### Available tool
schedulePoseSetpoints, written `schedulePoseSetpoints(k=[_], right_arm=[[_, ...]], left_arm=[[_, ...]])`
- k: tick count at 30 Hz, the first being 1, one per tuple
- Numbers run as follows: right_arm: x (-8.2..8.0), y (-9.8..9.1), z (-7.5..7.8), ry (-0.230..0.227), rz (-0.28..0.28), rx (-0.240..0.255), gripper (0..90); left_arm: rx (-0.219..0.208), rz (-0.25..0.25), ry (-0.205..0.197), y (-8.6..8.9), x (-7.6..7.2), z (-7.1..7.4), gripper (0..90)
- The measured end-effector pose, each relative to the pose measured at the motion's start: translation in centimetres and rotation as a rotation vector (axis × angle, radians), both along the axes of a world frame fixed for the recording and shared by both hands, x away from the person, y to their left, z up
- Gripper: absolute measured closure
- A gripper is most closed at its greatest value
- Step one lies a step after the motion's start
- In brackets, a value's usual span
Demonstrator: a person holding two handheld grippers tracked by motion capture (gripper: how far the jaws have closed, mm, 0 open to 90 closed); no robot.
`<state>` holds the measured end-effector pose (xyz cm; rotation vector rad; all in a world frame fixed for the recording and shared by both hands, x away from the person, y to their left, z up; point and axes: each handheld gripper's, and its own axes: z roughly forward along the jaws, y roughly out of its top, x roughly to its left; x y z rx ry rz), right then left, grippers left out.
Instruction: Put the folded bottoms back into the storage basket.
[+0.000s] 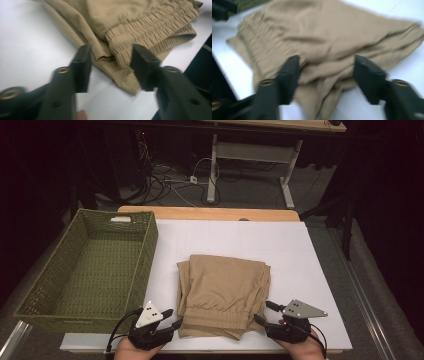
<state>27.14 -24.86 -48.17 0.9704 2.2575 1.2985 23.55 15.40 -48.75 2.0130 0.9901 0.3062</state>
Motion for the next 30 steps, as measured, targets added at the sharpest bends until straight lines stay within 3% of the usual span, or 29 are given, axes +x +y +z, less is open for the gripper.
schedulePoseSetpoints(k=[5,7,10,13,18,24,27,30], right_arm=[[1.2,-1.2,0.3,-0.084,-0.072,0.050,14.4],[1.7,-2.0,0.2,-0.092,-0.101,0.069,9.8],[2.4,-3.6,0.0,-0.096,-0.162,0.092,3.9],[2.7,-4.7,-0.1,-0.099,-0.215,0.106,0.4],[2.3,-5.4,0.0,-0.123,-0.248,0.099,0.3],[1.7,-5.6,-0.7,-0.105,-0.251,0.055,0.4],[1.4,-5.7,-1.0,-0.097,-0.249,0.040,0.4],[1.2,-5.8,-1.2,-0.091,-0.249,0.031,0.3]], left_arm=[[-0.018,-0.002,-0.047,-0.2,-0.4,-0.1,25.5],[-0.020,0.003,-0.049,-0.3,-0.4,-0.1,18.5],[0.013,0.038,-0.080,-0.4,-0.1,0.0,7.9],[-0.008,0.060,-0.075,-0.4,0.2,0.2,0.7],[0.015,0.035,-0.054,-1.2,0.7,-0.2,0.0],[0.086,-0.013,-0.031,-2.2,1.5,-0.7,0.0],[0.107,-0.028,0.012,-2.4,2.1,-0.9,0.0],[0.165,-0.042,0.061,-2.9,2.7,-1.3,0.0]])
